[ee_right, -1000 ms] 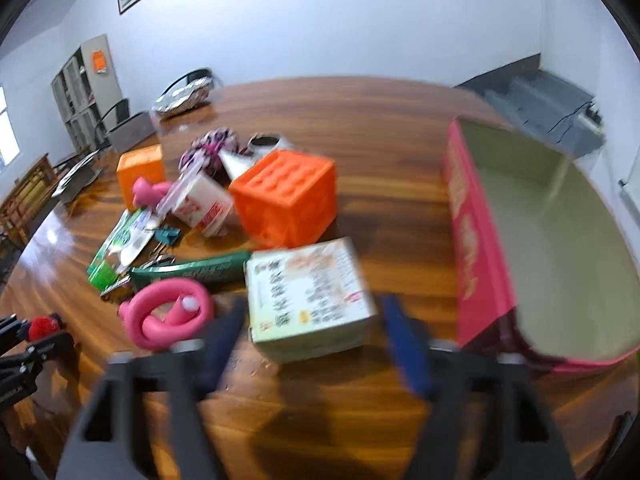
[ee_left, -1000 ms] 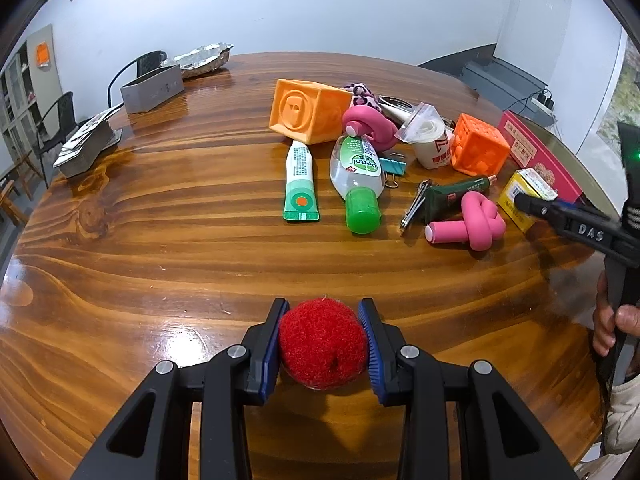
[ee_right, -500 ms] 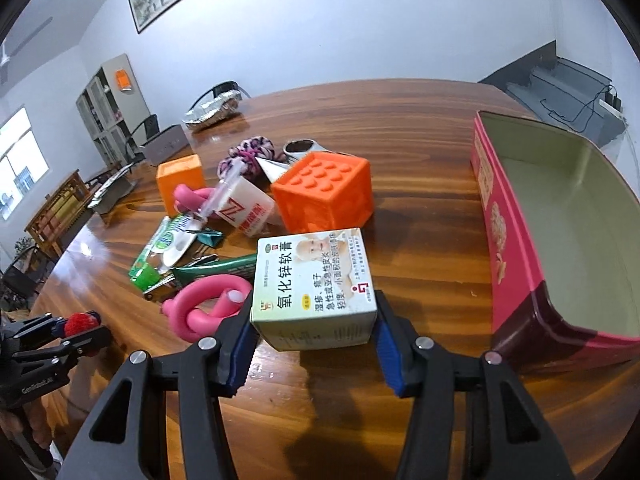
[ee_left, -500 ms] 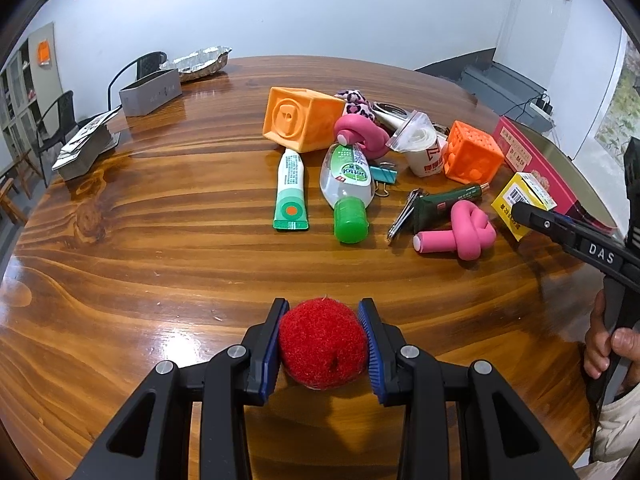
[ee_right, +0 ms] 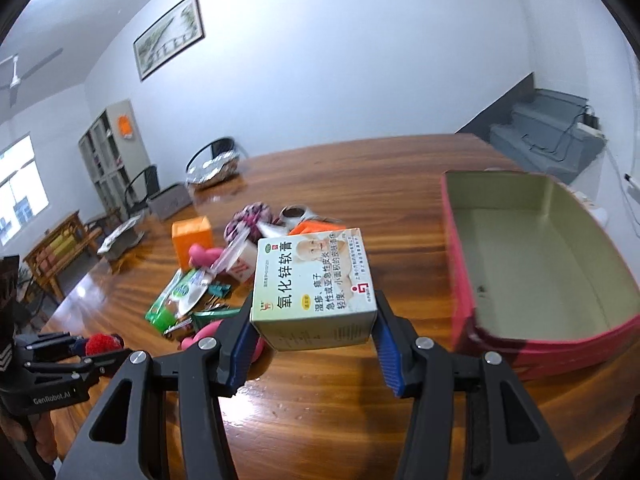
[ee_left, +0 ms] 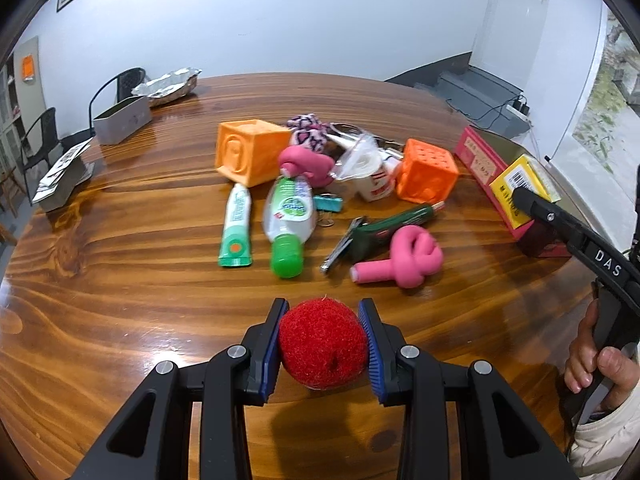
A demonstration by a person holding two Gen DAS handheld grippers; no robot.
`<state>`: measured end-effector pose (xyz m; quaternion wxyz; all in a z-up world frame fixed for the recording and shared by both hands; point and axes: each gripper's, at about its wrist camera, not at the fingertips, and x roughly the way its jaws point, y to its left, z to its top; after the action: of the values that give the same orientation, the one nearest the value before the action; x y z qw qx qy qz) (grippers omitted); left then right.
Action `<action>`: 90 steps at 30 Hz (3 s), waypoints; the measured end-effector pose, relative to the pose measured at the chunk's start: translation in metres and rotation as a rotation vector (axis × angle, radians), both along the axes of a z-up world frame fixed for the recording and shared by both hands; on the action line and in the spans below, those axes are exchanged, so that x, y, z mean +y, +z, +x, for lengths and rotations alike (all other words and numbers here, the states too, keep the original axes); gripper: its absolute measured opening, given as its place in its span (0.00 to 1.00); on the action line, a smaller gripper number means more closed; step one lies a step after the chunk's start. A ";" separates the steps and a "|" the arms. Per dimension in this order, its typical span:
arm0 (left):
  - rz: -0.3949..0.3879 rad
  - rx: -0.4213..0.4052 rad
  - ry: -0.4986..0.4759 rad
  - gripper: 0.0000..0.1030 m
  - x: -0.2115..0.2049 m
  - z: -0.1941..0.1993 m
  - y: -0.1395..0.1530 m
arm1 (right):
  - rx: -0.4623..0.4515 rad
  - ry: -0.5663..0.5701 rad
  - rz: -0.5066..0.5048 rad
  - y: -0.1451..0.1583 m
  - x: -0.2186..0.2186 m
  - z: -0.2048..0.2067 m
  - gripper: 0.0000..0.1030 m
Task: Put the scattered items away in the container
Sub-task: 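Carry the red ball and ointment box over the red tin box with both tools, then open the right tool to drop the box while the left tool drops the red ball into the tin, then move both open tools back toward the scattered items on the table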
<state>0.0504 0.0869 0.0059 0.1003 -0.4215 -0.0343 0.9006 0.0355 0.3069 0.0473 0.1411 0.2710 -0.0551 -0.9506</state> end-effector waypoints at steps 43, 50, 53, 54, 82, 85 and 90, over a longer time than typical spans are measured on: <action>0.053 0.137 -0.357 0.36 0.209 -0.061 0.075 | 0.055 -0.606 -0.033 0.016 0.149 0.018 0.73; 0.076 0.139 -0.390 0.36 0.239 -0.080 0.081 | 0.054 -0.665 -0.049 0.017 0.159 0.021 0.75; 0.087 0.148 -0.378 0.36 0.247 -0.093 0.081 | 0.058 -0.677 -0.072 0.017 0.164 0.025 0.75; 0.088 0.153 -0.373 0.36 0.248 -0.097 0.080 | 0.060 -0.677 -0.076 0.017 0.164 0.026 0.75; 0.119 0.135 -0.234 0.86 0.219 -0.109 0.070 | 0.062 -0.660 -0.040 0.014 0.156 0.022 0.75; 0.128 0.126 -0.223 0.86 0.211 -0.107 0.071 | 0.062 -0.655 -0.034 0.013 0.154 0.021 0.75; 0.114 0.137 -0.192 0.86 0.196 -0.101 0.074 | 0.066 -0.649 -0.023 0.013 0.151 0.020 0.76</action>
<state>-0.0510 0.2832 0.0802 0.2119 -0.3538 -0.0379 0.9102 0.0552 0.4581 0.0602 -0.1645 0.2068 -0.1446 -0.9535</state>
